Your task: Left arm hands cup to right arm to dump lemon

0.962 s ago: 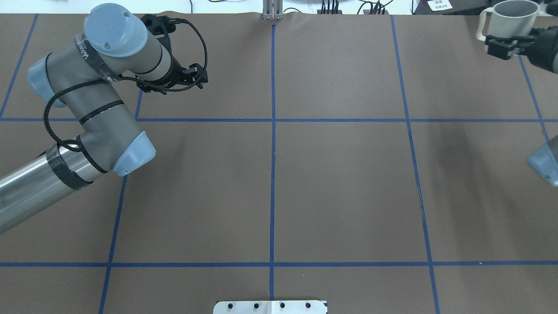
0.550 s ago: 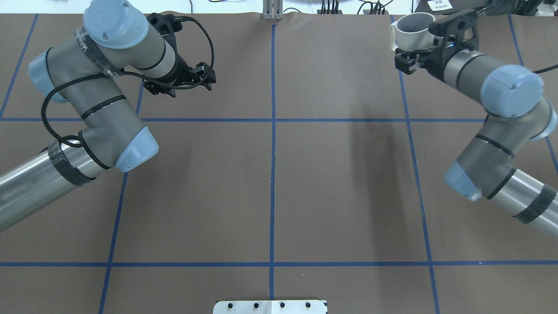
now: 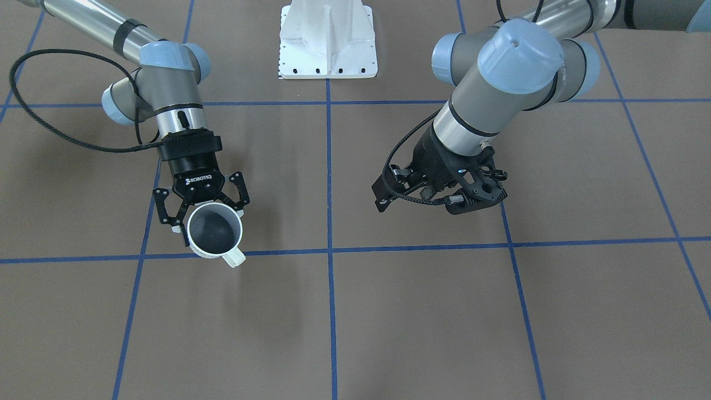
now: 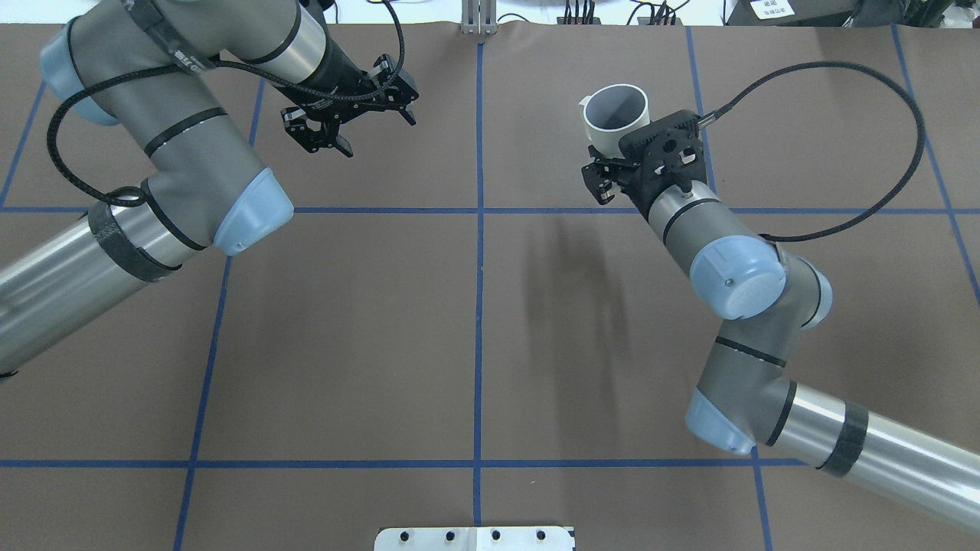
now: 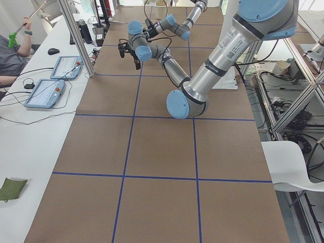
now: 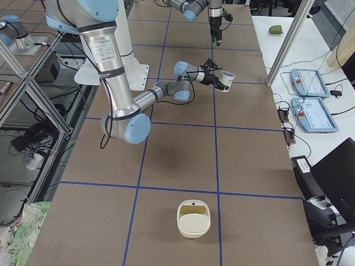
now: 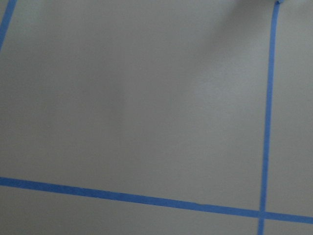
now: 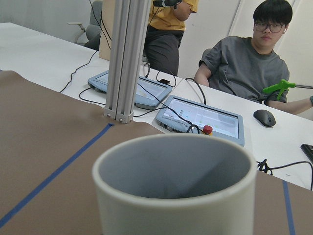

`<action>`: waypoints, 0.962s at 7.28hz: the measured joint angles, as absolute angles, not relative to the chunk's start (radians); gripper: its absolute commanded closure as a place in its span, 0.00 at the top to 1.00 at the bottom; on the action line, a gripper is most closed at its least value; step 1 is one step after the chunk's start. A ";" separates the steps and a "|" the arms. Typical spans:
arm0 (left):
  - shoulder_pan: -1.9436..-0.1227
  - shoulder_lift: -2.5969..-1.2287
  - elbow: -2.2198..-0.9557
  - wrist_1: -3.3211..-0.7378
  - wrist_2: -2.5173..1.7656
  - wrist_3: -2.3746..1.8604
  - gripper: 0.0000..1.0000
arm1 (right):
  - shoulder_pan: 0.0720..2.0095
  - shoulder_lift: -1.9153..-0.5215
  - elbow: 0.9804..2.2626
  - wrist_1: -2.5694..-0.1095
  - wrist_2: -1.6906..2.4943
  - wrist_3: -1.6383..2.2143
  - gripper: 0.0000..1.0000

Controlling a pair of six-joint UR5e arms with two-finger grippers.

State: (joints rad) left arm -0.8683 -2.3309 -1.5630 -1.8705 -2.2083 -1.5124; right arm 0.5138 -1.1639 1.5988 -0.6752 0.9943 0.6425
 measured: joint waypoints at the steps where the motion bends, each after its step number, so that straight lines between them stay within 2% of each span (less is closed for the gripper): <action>1: -0.871 -2.339 -1.532 -1.986 -2.224 -1.627 1.00 | 0.472 -1.134 1.599 -0.708 0.934 0.643 0.12; 3: -0.869 -2.347 -1.475 -2.147 -2.229 -1.770 1.00 | 0.425 -1.103 1.607 -0.746 0.871 0.644 0.12; 7: -0.834 -2.414 -1.411 -2.177 -2.231 -1.812 1.00 | 0.363 -1.030 1.614 -0.896 0.751 0.636 0.12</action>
